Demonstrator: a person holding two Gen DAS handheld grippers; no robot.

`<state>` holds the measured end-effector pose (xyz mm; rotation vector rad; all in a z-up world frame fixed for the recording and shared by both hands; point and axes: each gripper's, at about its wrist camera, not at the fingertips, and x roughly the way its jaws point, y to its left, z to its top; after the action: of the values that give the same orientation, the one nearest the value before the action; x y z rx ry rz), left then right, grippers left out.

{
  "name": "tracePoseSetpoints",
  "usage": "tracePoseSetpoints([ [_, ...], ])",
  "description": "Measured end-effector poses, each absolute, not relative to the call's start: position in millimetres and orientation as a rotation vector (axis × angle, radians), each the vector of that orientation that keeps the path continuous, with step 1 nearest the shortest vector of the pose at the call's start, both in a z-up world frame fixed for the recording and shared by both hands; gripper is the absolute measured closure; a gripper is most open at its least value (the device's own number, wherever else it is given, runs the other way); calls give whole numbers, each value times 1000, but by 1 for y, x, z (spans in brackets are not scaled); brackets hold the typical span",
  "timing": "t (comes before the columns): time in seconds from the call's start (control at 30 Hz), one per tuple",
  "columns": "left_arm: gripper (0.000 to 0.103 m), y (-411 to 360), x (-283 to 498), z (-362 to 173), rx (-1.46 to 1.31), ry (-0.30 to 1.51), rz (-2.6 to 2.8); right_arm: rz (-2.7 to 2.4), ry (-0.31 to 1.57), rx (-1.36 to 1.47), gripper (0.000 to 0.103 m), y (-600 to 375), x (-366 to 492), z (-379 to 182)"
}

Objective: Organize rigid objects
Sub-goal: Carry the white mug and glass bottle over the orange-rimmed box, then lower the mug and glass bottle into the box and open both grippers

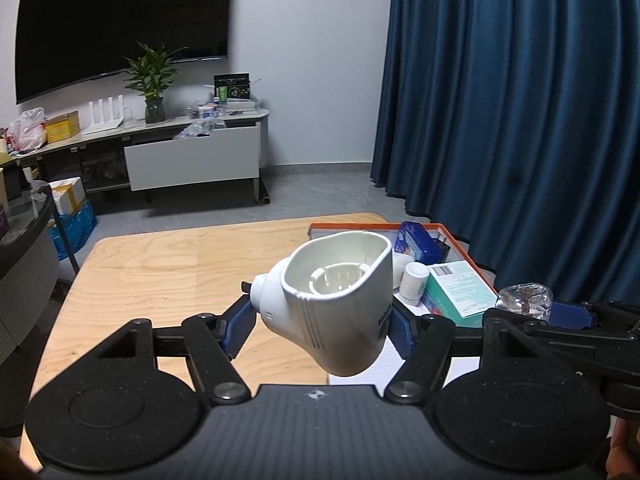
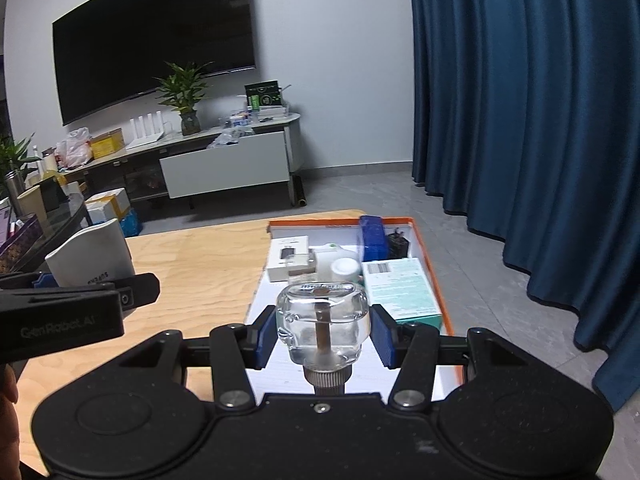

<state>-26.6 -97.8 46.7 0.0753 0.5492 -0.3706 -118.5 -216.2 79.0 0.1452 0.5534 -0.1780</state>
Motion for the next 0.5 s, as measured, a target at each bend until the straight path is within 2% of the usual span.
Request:
tracePoseSetpoints([
  [0.5, 33, -114, -18, 39, 95, 573, -423, -224, 566, 161, 43, -241, -113, 72],
])
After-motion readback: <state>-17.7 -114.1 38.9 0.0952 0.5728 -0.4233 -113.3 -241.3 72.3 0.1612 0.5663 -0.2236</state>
